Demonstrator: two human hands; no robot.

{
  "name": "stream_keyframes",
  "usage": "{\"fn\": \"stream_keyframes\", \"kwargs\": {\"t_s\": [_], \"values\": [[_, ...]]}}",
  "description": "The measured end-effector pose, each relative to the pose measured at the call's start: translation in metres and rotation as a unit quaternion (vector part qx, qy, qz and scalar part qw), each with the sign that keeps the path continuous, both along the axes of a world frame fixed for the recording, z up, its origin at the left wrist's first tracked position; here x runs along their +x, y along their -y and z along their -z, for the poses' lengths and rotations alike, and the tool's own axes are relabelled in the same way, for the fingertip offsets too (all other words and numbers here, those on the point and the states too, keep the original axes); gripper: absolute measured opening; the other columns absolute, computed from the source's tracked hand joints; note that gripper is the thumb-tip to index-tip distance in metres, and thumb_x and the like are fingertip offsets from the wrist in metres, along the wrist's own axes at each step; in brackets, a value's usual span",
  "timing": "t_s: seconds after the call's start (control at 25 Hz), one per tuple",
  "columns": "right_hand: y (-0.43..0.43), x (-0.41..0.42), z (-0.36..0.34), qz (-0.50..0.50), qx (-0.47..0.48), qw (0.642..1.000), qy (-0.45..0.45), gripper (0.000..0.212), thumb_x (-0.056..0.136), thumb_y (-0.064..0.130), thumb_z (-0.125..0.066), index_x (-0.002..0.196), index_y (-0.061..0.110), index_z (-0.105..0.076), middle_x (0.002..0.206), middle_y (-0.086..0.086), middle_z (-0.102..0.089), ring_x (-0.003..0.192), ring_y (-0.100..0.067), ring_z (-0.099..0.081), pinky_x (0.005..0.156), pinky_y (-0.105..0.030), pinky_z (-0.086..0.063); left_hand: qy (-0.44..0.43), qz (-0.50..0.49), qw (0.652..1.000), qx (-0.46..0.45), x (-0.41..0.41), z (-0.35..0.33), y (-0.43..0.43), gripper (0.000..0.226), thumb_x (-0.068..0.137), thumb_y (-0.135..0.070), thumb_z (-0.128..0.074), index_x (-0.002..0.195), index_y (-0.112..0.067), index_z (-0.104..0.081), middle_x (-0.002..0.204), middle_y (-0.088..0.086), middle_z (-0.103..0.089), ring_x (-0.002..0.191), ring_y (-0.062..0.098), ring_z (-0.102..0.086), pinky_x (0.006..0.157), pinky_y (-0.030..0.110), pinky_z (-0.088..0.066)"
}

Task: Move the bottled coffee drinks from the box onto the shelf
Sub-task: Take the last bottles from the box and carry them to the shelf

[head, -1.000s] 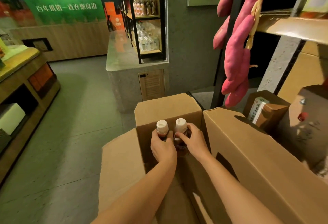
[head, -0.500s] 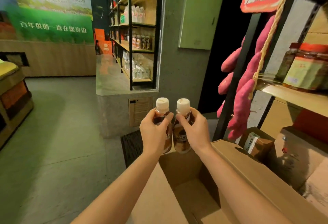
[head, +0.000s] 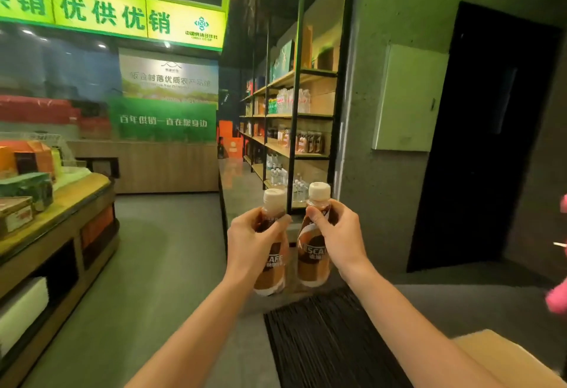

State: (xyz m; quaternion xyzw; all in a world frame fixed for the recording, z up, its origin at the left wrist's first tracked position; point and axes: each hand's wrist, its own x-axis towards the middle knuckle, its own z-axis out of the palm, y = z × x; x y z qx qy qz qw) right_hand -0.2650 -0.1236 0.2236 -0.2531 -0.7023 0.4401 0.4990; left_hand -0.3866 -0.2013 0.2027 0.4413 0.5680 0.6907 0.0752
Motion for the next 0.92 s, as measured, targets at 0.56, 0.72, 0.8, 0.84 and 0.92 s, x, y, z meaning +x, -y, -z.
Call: {"fn": "stream_keyframes", "kwargs": {"t_s": [0.56, 0.72, 0.8, 0.84, 0.92], "values": [[-0.162, -0.378, -0.001, -0.048, 0.021, 0.999, -0.001, 0.009, 0.086, 0.027, -0.063, 0.091, 0.020, -0.061, 0.086, 0.010, -0.063, 0.085, 0.000, -0.056, 0.080, -0.024, -0.040, 0.022, -0.047, 0.998, -0.021, -0.374, -0.012, -0.135, 0.009, 0.075, -0.023, -0.076, 0.078, -0.028, -0.069, 0.080, -0.003, -0.073, 0.079, 0.012, -0.068, 0.071, 0.027, -0.051], [-0.262, -0.485, -0.013, -0.060, 0.031, 0.998, 0.002, 0.007, 0.086, 0.026, -0.064, 0.091, 0.022, -0.061, 0.088, 0.008, -0.065, 0.091, -0.009, -0.060, 0.084, -0.027, -0.044, 0.033, -0.056, 0.998, -0.012, -0.483, -0.026, -0.234, 0.011, 0.076, -0.023, -0.075, 0.084, -0.027, -0.069, 0.085, -0.002, -0.073, 0.082, 0.013, -0.069, 0.073, 0.028, -0.052], [-0.313, -0.536, -0.023, -0.057, 0.035, 0.998, -0.002, 0.008, 0.086, 0.026, -0.064, 0.092, 0.022, -0.061, 0.091, 0.005, -0.066, 0.094, -0.014, -0.061, 0.087, -0.030, -0.045, 0.037, -0.057, 0.998, -0.008, -0.533, -0.035, -0.281, 0.012, 0.076, -0.021, -0.075, 0.084, -0.028, -0.068, 0.086, -0.002, -0.073, 0.082, 0.011, -0.068, 0.072, 0.026, -0.051], [-0.336, -0.561, -0.028, -0.052, 0.038, 0.998, 0.000, 0.007, 0.086, 0.025, -0.064, 0.091, 0.022, -0.061, 0.091, 0.004, -0.066, 0.094, -0.015, -0.061, 0.087, -0.031, -0.045, 0.040, -0.061, 0.997, -0.011, -0.557, -0.038, -0.303, 0.013, 0.076, -0.020, -0.074, 0.084, -0.027, -0.067, 0.086, -0.002, -0.072, 0.082, 0.011, -0.068, 0.072, 0.025, -0.050], [-0.380, -0.607, -0.032, -0.048, 0.049, 0.998, 0.007, 0.007, 0.086, 0.025, -0.064, 0.090, 0.020, -0.063, 0.090, 0.002, -0.066, 0.093, -0.016, -0.062, 0.086, -0.033, -0.047, 0.043, -0.060, 0.997, -0.012, -0.603, -0.039, -0.346, 0.014, 0.077, -0.019, -0.074, 0.087, -0.026, -0.067, 0.087, -0.002, -0.072, 0.082, 0.010, -0.067, 0.069, 0.022, -0.049]]}}
